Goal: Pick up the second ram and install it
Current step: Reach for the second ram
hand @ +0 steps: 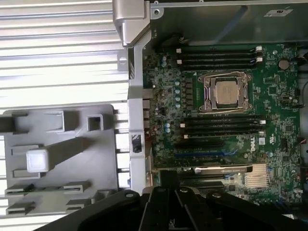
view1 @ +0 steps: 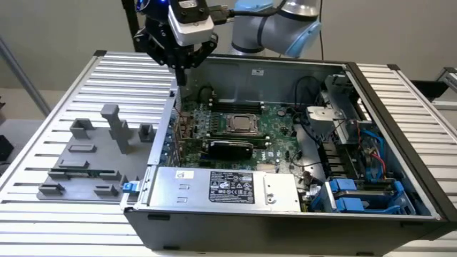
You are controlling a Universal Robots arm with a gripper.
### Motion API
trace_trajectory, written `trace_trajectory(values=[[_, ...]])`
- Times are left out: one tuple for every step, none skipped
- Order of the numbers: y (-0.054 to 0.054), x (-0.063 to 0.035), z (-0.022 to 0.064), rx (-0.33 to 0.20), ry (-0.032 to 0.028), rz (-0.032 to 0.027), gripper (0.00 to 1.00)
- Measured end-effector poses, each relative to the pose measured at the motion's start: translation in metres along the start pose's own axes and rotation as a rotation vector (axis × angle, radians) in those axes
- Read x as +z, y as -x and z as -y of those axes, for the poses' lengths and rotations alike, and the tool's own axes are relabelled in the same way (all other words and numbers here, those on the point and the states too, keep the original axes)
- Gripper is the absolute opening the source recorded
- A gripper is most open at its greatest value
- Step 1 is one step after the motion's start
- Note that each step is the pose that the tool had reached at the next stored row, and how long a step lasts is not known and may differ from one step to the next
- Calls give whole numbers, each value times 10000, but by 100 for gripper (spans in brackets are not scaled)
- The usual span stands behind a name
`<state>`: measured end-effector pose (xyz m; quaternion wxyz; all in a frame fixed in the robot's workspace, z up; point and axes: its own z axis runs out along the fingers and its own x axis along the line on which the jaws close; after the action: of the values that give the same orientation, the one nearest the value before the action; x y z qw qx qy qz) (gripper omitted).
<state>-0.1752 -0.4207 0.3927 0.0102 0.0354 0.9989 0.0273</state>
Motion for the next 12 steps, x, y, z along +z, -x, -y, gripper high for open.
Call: trace_trajectory(values=[[-45,-1,23,-1,1,1,0],[-88,-4,46,0,0,0,0],[-132,-6,68,0,1,1,0],[-178,-8,91,0,1,1,0],[-221,-10,113,1,1,2,0],[-265,-12,135,0,1,2,0],[-308,-14,156,0,0,1,0],[-353,-16,177,-1,2,3,0],[-397,-18,195,-1,1,3,0],[-441,-19,211,0,1,3,0],[-485,-21,226,0,0,2,0],[-530,-22,240,0,2,4,0]])
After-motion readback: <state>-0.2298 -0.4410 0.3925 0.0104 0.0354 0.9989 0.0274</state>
